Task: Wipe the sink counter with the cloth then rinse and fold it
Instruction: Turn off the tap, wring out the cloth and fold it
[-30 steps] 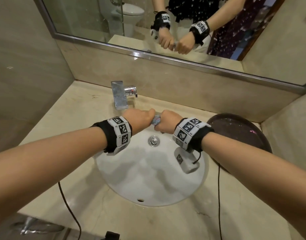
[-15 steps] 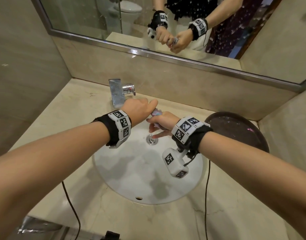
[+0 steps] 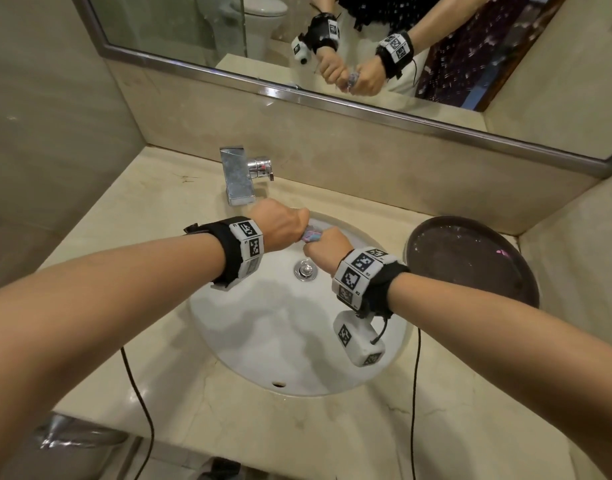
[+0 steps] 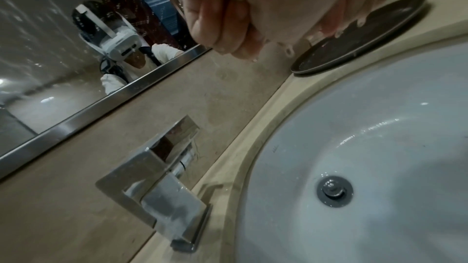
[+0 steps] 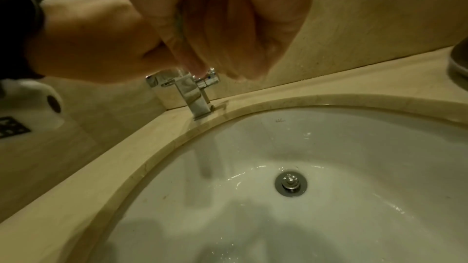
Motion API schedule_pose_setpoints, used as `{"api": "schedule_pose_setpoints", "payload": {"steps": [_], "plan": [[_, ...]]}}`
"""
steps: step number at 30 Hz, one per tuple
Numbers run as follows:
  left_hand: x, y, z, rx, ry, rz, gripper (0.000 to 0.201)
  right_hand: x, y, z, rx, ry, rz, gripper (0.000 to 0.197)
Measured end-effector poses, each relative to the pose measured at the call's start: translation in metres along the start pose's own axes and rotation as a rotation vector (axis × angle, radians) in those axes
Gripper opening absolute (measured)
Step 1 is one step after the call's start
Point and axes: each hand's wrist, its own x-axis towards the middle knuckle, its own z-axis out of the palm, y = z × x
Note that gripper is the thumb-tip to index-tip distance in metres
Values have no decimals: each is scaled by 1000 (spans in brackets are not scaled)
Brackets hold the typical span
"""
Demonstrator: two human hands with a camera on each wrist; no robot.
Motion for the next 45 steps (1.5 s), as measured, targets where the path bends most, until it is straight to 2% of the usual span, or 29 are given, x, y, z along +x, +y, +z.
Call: {"api": "schedule_pose_setpoints", "payload": {"steps": [4, 6, 7, 9, 11, 14, 20, 22, 24, 28, 30, 33, 36, 38, 42, 45], "plan": [[-2, 5, 3, 12, 1, -3, 21, -1, 9, -1, -111, -11, -36, 25], [-3, 7, 2, -64, 1, -64, 22, -1, 10, -6, -213, -18, -104, 13], [-3, 8, 3, -136, 2, -99, 25, 0, 12, -10, -252, -18, -153, 17], [-4, 6, 4, -337, -16, -147, 35, 0, 14, -20, -256, -44, -233, 35], [-9, 2, 5, -587, -46, -195, 39, -4, 14, -30, -198, -52, -299, 34], [-19, -4, 8, -924, 15, -340, 37, -4, 14, -37, -43, -19, -394, 37], [-60, -10, 17, -1503, 22, -655, 33, -8, -2, -25, 65, 20, -537, 21], [-78, -10, 20, -1523, -4, -668, 32, -12, -10, -15, 100, 15, -576, 19], [-95, -10, 23, -1414, 31, -679, 34, -16, -20, -2, 146, -15, -589, 17], [-129, -7, 31, -1245, 363, -720, 47, -26, -44, 23, 183, -56, -619, 15], [-143, -13, 37, -1289, 399, -718, 38, -30, -59, 35, 188, -38, -618, 14], [-164, -27, 44, -1456, 399, -669, 15, -35, -80, 58, 212, -31, -607, 30], [-186, -43, 52, -1529, 458, -690, 25, -40, -103, 84, 237, -54, -608, 33], [-202, -56, 59, -1569, 486, -762, 26, -39, -118, 102, 239, -61, -587, 36], [-232, -88, 74, -1572, 605, -910, 31, -34, -139, 132, 14, -71, -571, 43], [-251, -106, 79, -1573, 613, -879, 30, -36, -152, 151, -98, -41, -547, 45]]}}
